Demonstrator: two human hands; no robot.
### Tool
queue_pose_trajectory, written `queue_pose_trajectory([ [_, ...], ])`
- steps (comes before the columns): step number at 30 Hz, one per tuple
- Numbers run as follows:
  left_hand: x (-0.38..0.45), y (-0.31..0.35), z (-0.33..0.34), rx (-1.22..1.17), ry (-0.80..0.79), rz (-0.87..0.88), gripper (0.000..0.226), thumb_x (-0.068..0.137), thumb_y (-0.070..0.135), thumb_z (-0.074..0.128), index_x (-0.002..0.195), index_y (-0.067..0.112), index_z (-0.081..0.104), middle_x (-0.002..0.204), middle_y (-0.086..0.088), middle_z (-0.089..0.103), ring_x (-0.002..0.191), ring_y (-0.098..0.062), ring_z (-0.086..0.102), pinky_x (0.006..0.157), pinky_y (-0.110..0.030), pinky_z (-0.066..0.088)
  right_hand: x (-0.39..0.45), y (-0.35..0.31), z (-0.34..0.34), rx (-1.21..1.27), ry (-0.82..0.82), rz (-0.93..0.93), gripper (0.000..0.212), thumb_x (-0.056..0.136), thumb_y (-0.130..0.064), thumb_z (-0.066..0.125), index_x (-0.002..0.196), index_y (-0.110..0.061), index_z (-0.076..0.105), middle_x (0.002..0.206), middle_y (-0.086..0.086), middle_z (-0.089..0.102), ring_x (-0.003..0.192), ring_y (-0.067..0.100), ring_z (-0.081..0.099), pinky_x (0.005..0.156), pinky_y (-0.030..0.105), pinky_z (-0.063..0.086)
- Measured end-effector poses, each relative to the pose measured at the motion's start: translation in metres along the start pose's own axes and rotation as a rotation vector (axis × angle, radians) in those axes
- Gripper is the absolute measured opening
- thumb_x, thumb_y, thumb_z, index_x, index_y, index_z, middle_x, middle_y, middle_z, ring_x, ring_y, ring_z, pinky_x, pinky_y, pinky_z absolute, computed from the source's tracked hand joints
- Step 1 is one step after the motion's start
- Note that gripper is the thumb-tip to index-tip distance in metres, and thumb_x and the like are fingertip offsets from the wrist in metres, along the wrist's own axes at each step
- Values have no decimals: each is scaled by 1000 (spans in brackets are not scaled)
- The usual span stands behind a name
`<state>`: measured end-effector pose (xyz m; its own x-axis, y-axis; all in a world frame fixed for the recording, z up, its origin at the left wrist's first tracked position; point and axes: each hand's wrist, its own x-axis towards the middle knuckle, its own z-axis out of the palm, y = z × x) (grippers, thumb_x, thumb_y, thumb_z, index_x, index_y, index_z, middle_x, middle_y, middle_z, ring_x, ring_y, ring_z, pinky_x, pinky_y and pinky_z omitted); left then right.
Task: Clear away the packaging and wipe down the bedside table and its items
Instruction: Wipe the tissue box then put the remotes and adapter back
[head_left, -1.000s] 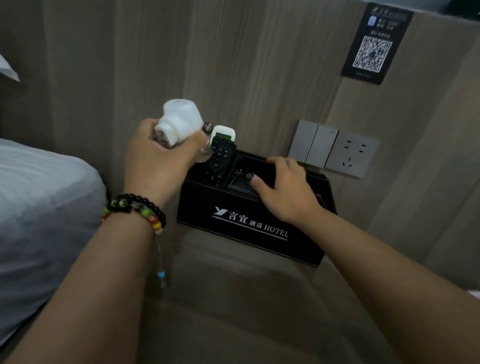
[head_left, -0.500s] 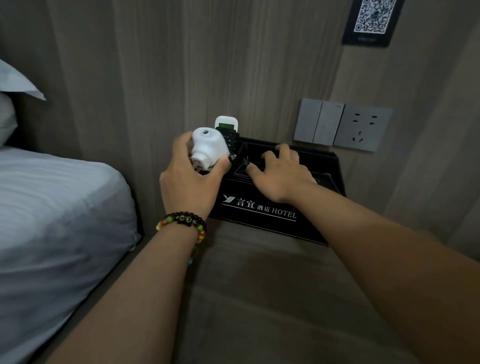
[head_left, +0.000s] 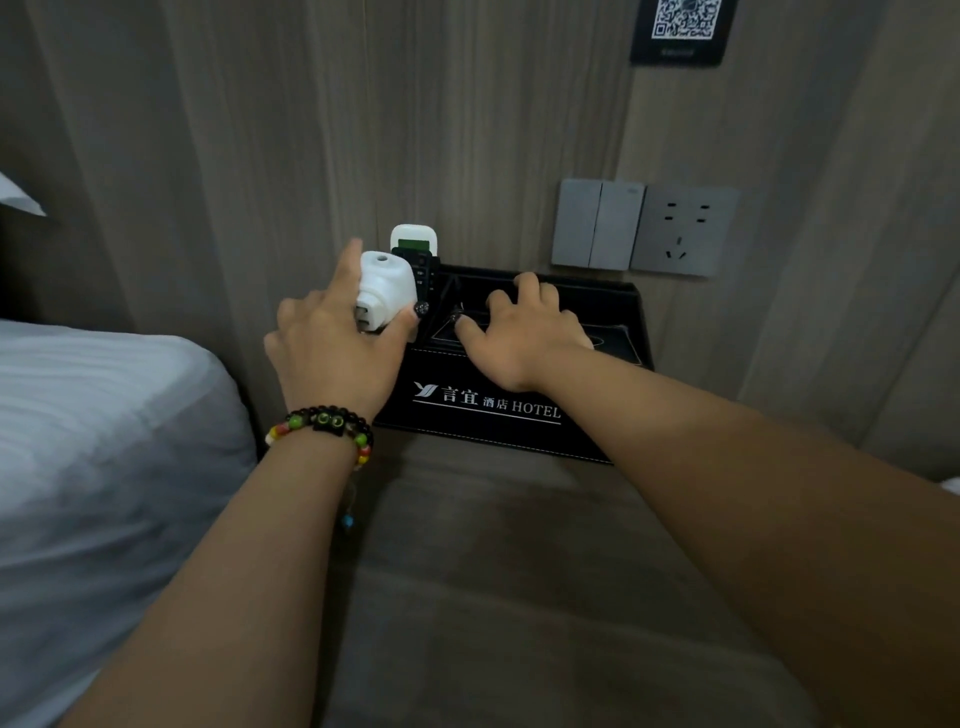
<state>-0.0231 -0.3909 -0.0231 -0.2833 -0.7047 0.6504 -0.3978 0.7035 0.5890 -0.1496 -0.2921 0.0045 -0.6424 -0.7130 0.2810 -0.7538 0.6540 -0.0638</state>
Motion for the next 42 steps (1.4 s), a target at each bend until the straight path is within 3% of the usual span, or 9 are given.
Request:
queue_pose_trajectory([
  [8,13,11,-7,173,-45,17,72,82,55,59,145,34,32,118,-15,62,116,-37,45,93,-46,35,2,1,1,14,18,-28,62,97,-56,25,141,-14,36,148,15,24,135,34,24,107,49,29],
  [12,18,11,-12,118,-101,-73,74,83,55,58,148,34,28,131,-13,58,122,-39,44,97,-49,36,9,5,-5,270,145,-156,48,96,-43,46,136,-17,44,140,10,41,131,29,37,108,46,32],
  [17,2,4,-6,-169,-24,-180,99,82,44,66,152,29,-3,121,-20,61,111,-41,55,95,-50,44,37,-7,-20,730,290,-128,21,92,-18,60,109,-9,67,103,4,68,96,15,60,79,13,39],
  [19,0,2,-6,-266,24,-217,95,82,42,69,151,26,6,115,-19,63,105,-39,59,90,-47,48,47,-17,-17,809,340,-99,16,89,-17,63,103,-10,69,87,-2,65,84,9,58,68,9,38],
  [22,-6,-1,-7,-267,45,-111,62,85,39,66,137,31,33,111,-11,65,99,-35,61,82,-41,50,54,-33,-3,929,380,-76,9,84,-18,68,91,-15,72,68,-6,62,74,12,61,70,12,48],
  [26,-5,-5,-3,-234,43,-19,60,86,41,64,140,37,39,116,-4,66,103,-26,61,89,-40,50,58,-34,6,1092,328,-163,11,80,-19,71,87,-28,72,75,6,68,78,25,68,85,45,55],
  [30,-2,-5,0,-112,45,44,70,87,41,63,148,37,29,111,-8,68,102,-28,62,90,-42,50,55,-32,6,923,214,-288,37,85,-11,69,122,-15,66,89,5,75,94,15,68,98,30,49],
  [38,-2,0,0,-75,58,37,83,84,48,65,150,31,18,109,-10,68,99,-33,63,88,-47,49,58,-31,6,1033,275,-230,15,83,-7,71,95,-13,66,78,8,74,76,17,69,86,37,55],
  [42,-2,1,4,-94,101,73,67,83,47,66,139,28,34,111,-7,66,98,-34,61,83,-49,50,59,-27,4,1157,366,-208,17,81,-3,71,92,-15,67,79,12,74,74,16,68,86,39,56],
])
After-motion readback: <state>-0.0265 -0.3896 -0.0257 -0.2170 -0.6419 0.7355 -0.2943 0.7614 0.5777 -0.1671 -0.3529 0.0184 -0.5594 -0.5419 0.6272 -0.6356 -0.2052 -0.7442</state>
